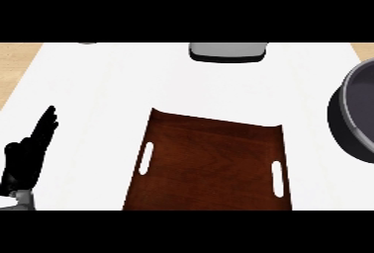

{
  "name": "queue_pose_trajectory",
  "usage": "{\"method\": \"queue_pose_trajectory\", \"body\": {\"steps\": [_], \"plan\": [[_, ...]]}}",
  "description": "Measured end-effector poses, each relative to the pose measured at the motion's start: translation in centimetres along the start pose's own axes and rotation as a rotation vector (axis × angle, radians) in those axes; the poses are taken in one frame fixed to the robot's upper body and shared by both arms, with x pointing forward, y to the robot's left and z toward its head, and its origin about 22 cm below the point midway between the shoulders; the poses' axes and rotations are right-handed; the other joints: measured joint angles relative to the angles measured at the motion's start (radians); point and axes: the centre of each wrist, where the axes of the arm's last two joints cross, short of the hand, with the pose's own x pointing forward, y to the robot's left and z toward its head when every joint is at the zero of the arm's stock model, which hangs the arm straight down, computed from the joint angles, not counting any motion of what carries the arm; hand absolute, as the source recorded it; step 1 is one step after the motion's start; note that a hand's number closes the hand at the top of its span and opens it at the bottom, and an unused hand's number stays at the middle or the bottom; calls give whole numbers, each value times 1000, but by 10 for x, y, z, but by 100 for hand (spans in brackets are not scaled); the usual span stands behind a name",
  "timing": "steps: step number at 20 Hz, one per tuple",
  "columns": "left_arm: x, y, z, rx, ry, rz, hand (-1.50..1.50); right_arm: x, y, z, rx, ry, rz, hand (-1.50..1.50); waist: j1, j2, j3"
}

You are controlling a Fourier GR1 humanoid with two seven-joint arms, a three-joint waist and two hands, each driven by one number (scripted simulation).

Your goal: Pick the lemon from the tray and place it in the pot

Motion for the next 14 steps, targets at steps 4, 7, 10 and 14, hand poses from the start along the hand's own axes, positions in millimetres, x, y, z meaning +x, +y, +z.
{"method": "queue_pose_trajectory", "body": {"steps": [4, 7, 10, 14], "plan": [[9, -6, -5, -12, -13, 5, 0, -26, 12, -17, 13, 8, 24, 150, 11, 5, 1], [7, -9, -3, -21, -14, 4, 0, -37, 22, -24, 28, 12, 62, 150, 22, 9, 1], [8, -10, -4, -30, -29, 1, 0, -48, 29, -27, 48, 18, 108, 150, 33, 14, 2], [9, -12, -4, -34, -33, 4, 0, -62, 39, -27, 79, 68, 48, -150, 43, 19, 3]]}}
